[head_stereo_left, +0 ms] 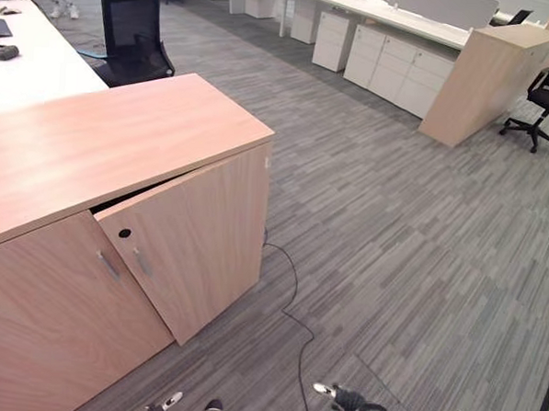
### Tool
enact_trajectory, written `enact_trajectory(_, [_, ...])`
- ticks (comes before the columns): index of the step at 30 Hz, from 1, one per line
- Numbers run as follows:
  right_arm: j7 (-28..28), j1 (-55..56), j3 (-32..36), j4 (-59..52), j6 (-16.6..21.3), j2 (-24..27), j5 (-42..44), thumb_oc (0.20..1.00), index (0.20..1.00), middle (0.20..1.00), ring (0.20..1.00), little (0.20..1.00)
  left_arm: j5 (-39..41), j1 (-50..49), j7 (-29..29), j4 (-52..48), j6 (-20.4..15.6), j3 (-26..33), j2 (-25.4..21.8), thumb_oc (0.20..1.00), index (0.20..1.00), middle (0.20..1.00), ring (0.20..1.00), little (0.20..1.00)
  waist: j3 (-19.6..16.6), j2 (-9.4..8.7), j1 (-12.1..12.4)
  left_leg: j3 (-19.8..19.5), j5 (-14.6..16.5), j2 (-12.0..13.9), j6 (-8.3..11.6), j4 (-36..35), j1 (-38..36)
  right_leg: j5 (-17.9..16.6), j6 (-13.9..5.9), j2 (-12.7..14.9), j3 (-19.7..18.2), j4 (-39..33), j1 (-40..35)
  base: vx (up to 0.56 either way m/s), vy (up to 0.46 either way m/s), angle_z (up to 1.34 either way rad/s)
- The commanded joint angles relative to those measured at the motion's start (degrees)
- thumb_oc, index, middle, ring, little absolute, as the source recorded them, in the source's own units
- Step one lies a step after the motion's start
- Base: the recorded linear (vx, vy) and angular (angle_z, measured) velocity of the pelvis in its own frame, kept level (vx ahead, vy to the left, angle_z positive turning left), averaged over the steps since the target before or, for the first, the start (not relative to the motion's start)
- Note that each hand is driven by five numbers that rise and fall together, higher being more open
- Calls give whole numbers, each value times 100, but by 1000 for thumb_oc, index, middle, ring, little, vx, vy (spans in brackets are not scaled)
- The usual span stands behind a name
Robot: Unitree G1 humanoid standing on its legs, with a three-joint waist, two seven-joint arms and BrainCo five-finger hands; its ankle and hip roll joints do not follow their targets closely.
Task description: Put the empty folder in the office cabinet
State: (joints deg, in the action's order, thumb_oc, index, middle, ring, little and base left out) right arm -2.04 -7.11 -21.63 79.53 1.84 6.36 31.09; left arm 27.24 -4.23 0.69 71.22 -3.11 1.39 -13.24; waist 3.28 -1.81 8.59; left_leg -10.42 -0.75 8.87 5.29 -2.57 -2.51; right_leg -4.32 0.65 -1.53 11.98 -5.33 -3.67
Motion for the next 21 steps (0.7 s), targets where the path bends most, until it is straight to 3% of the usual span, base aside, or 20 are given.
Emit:
enact_trajectory(1, [451,-393,280,416,-43,-180,-418,1000,1000,1000,1000,1000,-114,129,-30,104,-104,-348,-37,1000,1000,1000,1000,1000,-223,-322,128,-153,191,-426,-91,197,157,629,-444,204,-28,33,-66,-22,4,20])
enact_trajectory(3, [572,-297,632,585,-91,-7,-505,1000,1000,1000,1000,1000,-199,232,-26,50,-90,-508,61,1000,1000,1000,1000,1000,-153,-306,97,-162,229,-453,-72,550,406,623,-453,274,131,33,-77,-107,27,30])
enact_trajectory(4, [658,-218,773,599,-144,191,-640,1000,1000,1000,1000,1000,-324,375,-27,-54,-88,-654,96,1000,1000,1000,1000,1000,21,-261,10,515,263,-255,-76,1205,751,716,-385,397,471,108,-57,-165,42,69])
enact_trajectory(5, [658,-220,774,599,-144,190,-640,1000,1000,1000,1000,1000,-324,377,-27,-53,-88,-654,95,1000,1000,1000,1000,1000,7,-267,-2,504,253,-264,-79,1207,776,715,-387,404,482,112,-37,-178,42,111])
enact_trajectory(7, [624,-202,918,624,-195,262,-448,1000,1000,1000,1000,1000,-403,354,-42,-152,-85,-712,131,1000,1000,1000,1000,1000,103,-227,3,1085,488,-88,-173,1729,838,719,-366,462,669,83,-108,-62,19,102])
enact_trajectory(8, [636,-214,1060,634,-186,316,-288,1000,1000,1000,1000,1000,-426,315,-56,-136,-79,-699,157,1000,1000,1000,1000,1000,121,-190,-1,1171,625,-82,-196,1930,819,707,-368,488,728,60,-172,-14,54,45])
enact_trajectory(10, [667,-210,1328,637,-136,383,-5,1000,1000,1000,1000,1000,-382,246,-54,-17,-73,-597,244,1000,1000,1000,1000,1000,127,-134,-21,1150,774,-128,-183,2111,756,701,-389,555,825,51,-270,20,129,57])
enact_trajectory(12, [692,-179,1505,683,-128,463,132,1000,1000,1000,1000,1000,-236,149,-23,173,-30,-409,388,1000,1000,1000,1000,1000,63,63,-35,1184,943,-89,-107,1722,381,736,-479,603,1009,74,-407,89,192,96])
enact_trajectory(14, [663,-172,1509,668,-147,439,50,1000,1000,1000,1000,1000,-314,86,-53,327,17,-317,405,1000,1000,1000,1000,1000,-81,184,-51,1204,878,-161,-117,1185,102,690,-534,710,1109,145,-328,28,229,47])
enact_trajectory(17, [610,-94,1470,591,-186,400,-213,1000,1000,1000,1000,1000,-759,91,19,297,-44,-408,344,1000,1000,1000,1000,1000,-236,265,34,915,706,-436,-192,618,-44,634,-628,1043,1453,345,-271,28,244,51])
enact_trajectory(21, [610,-2,1477,543,-192,321,-294,1000,1000,1000,1000,1000,-1067,53,105,310,-62,-441,295,1000,1000,1000,1000,1000,-320,290,135,620,579,-689,-299,253,-147,630,-732,1350,1720,615,-237,6,224,67])
